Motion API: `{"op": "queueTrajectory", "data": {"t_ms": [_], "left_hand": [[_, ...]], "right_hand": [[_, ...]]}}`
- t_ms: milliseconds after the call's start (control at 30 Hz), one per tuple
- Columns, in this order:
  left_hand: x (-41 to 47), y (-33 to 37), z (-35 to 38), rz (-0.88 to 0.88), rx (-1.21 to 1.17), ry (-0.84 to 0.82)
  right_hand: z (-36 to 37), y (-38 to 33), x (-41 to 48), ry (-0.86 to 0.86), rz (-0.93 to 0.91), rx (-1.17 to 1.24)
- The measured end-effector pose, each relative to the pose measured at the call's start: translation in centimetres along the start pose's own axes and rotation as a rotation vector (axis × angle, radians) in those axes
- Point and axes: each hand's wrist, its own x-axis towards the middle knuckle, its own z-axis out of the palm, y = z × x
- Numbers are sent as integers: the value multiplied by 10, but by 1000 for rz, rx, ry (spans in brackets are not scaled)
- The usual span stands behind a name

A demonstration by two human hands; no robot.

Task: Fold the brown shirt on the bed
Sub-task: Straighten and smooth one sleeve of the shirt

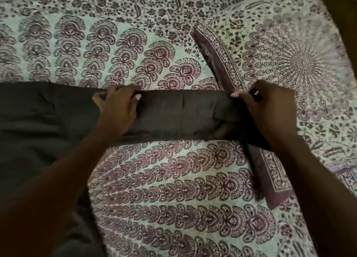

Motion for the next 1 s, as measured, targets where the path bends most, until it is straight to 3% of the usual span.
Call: {"op": "queueTrajectory", "data": {"t_ms": [100, 333, 433, 533, 600, 667, 767, 833, 867, 1000], "left_hand": [[18, 0, 6, -28, 3, -79], [40, 19, 16, -113, 318, -11], [39, 21, 33, -145, 202, -38], [29, 24, 45, -174, -36, 43], [13, 32, 50, -184, -122, 117], [-9, 39, 57, -169, -34, 78], [-33, 39, 73, -88, 150, -53], [-35, 36, 79, -69, 208, -82], [-35, 35, 82, -67, 228, -87], [-31, 32, 79, -64, 241, -147]], "right_hand": [[4, 4, 22, -61, -52, -50], [38, 5, 62, -191, -343, -425], [52, 8, 66, -255, -352, -610], [68, 15, 52, -249, -402, -815], [71, 13, 38, -88, -483, -765], [79, 1, 18, -35, -603, -580], [112, -25, -16, -241, -713, -292], [136, -27, -34, -448, -682, -164], [143, -21, -39, -474, -647, -169], [143, 14, -42, -387, -424, -195]]}}
